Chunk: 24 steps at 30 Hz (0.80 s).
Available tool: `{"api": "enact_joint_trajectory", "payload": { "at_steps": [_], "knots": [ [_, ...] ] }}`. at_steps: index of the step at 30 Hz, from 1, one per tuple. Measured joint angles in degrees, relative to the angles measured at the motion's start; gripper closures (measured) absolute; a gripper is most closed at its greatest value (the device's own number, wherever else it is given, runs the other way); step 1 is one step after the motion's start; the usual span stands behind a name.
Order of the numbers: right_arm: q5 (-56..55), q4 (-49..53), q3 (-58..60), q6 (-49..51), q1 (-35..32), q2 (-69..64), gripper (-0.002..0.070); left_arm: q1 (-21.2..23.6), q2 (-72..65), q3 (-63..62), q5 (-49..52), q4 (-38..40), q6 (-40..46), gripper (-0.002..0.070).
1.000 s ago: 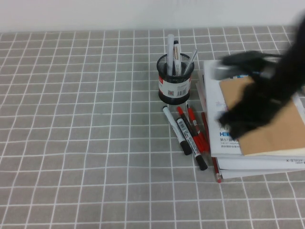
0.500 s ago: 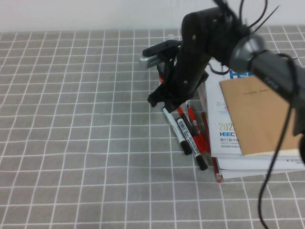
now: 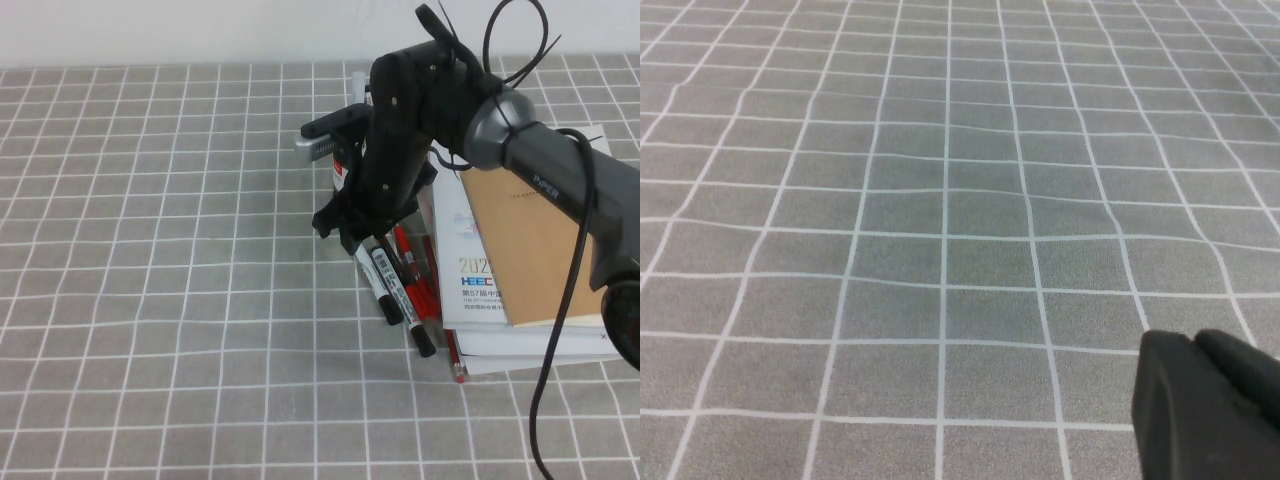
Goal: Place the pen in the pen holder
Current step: Pick up the pen on the table
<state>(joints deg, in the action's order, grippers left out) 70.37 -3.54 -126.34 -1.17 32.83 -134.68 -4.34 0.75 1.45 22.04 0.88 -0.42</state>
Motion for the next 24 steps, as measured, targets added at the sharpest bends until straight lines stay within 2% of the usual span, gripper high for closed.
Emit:
{"api": "enact_joint_trajectory", "payload": {
  "at_steps": [8, 24],
  "knots": [
    [0.0, 0.2, 0.0, 0.0, 1.8, -1.6, 0.043, 0.0, 0.0, 0.0, 0.0, 0.0, 0.0, 0.068],
    [0.0, 2.9, 0.1, 1.2, 2.1, -1.9, 0.0441, 0.0, 0.0, 0.0, 0.0, 0.0, 0.0, 0.068]
  ]
}}
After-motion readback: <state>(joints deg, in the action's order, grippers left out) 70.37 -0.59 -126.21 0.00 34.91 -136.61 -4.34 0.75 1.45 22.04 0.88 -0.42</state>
